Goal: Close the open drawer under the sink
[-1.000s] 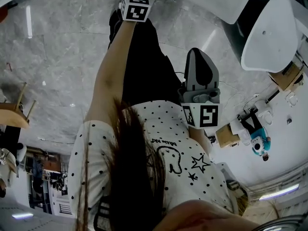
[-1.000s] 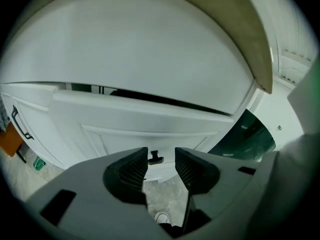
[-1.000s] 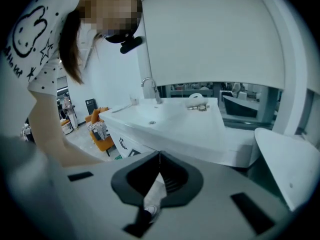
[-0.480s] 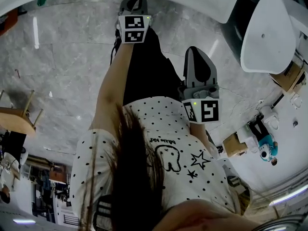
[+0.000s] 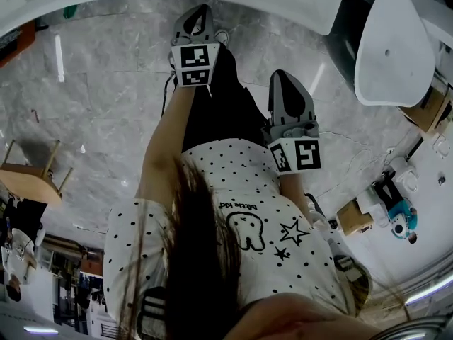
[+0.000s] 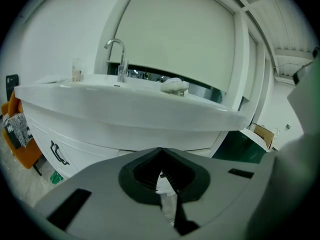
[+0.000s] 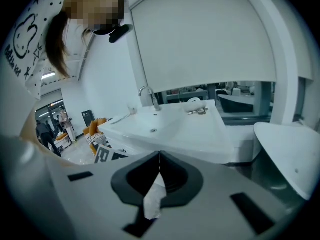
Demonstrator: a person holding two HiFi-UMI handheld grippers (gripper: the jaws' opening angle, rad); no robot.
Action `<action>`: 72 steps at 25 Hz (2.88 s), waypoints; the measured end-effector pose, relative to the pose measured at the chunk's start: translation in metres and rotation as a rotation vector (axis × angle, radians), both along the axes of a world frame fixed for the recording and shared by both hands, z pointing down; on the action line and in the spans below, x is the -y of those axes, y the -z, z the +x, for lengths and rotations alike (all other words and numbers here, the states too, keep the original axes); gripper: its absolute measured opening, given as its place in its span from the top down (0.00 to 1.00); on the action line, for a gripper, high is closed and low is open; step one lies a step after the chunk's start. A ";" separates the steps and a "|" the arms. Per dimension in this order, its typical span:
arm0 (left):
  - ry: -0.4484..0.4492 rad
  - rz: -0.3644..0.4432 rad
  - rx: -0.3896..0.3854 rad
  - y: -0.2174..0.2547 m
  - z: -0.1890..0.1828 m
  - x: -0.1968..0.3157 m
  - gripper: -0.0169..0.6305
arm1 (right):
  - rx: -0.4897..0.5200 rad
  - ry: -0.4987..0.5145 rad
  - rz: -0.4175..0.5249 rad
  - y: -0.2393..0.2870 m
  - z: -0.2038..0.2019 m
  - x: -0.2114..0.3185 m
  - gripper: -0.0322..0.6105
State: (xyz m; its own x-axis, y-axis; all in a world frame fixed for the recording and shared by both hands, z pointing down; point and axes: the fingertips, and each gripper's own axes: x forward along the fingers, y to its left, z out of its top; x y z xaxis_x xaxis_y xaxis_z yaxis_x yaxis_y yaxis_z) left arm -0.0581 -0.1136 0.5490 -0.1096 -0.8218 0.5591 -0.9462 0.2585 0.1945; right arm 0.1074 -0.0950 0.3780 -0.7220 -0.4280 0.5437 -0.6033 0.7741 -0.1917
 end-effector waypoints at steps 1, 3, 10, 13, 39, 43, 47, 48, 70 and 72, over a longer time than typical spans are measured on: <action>0.001 0.015 0.002 0.011 0.000 -0.001 0.97 | 0.000 -0.002 0.000 0.001 0.000 0.000 0.93; 0.003 0.054 0.007 0.034 -0.001 -0.002 0.97 | 0.003 -0.006 0.007 0.005 -0.002 0.001 0.93; 0.009 0.175 0.037 0.107 -0.025 -0.010 0.97 | 0.012 -0.030 0.063 0.020 -0.014 -0.002 0.93; 0.022 0.228 0.033 0.141 -0.036 -0.018 0.97 | 0.021 -0.050 0.093 0.031 -0.020 -0.003 0.93; -0.112 0.453 0.080 0.320 -0.077 -0.111 0.97 | 0.169 -0.130 0.355 0.137 -0.068 -0.024 0.93; -0.123 0.451 0.055 0.322 -0.074 -0.116 0.97 | 0.172 -0.142 0.365 0.141 -0.068 -0.026 0.93; -0.145 0.419 0.030 0.309 -0.072 -0.118 0.97 | 0.158 -0.125 0.375 0.137 -0.076 -0.029 0.93; -0.147 0.414 0.022 0.306 -0.071 -0.117 0.97 | 0.156 -0.109 0.377 0.136 -0.080 -0.029 0.93; -0.211 0.428 0.050 0.314 -0.063 -0.108 0.97 | 0.096 0.087 0.440 0.134 -0.124 -0.050 0.93; -0.209 0.444 0.045 0.317 -0.063 -0.106 0.97 | 0.094 0.087 0.442 0.134 -0.124 -0.049 0.93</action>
State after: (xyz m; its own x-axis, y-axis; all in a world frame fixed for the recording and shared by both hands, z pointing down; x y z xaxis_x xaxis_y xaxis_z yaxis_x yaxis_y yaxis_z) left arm -0.1208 -0.0072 0.2324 0.0669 -0.9866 0.1486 -0.9791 -0.0362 0.2003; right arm -0.0163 -0.0455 0.2442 -0.8030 -0.5398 0.2527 -0.5283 0.8409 0.1176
